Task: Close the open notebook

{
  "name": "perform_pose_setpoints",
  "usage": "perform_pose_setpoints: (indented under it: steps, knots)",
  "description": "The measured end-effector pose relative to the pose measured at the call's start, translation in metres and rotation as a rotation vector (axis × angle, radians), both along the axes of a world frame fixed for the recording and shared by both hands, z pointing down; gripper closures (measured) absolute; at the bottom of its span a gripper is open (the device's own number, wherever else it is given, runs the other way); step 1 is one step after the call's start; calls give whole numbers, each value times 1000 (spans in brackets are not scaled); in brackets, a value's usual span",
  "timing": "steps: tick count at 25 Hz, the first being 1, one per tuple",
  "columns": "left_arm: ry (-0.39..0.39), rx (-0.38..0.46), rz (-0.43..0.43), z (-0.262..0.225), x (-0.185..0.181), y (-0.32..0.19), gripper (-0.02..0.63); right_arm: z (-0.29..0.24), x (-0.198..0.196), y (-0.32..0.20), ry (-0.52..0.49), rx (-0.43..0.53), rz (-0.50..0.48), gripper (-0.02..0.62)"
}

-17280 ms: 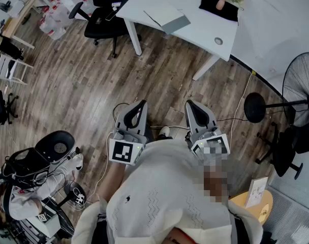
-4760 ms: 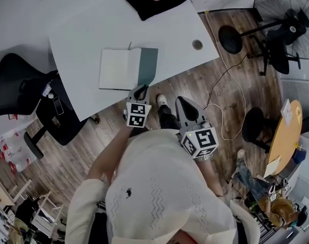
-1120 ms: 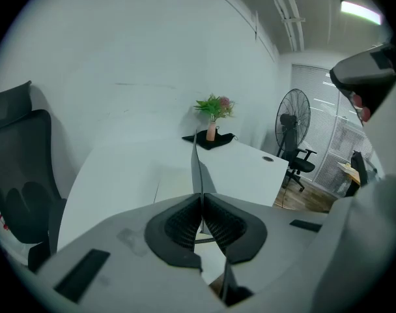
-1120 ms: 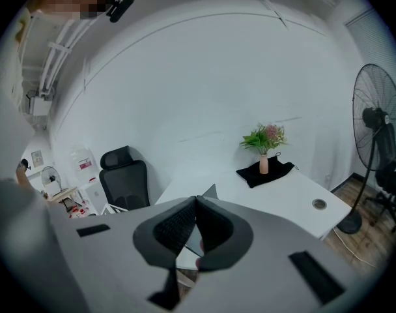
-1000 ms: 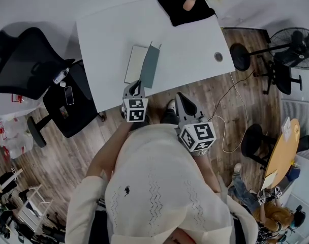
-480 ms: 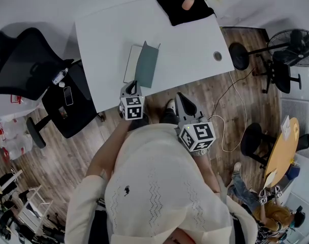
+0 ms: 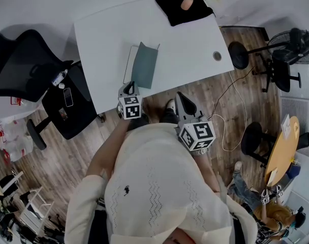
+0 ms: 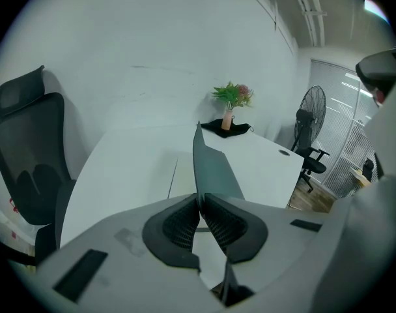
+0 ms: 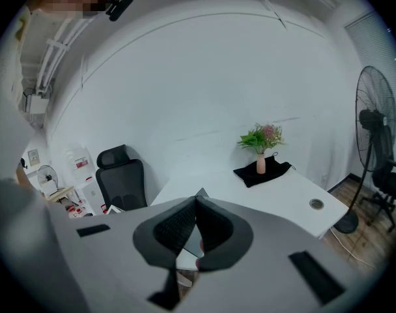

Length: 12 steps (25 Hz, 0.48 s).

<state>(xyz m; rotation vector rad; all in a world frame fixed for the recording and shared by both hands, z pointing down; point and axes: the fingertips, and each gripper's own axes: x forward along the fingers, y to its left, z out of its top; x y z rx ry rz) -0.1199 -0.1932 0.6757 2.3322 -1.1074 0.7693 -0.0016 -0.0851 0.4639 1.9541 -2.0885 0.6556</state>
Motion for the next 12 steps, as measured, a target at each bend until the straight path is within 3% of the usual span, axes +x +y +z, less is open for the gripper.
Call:
perform_pose_setpoints:
  steps: [12]
  knots:
    - [-31, 1, -8, 7, -6, -7, 557, 2, 1, -7, 2, -7, 3, 594]
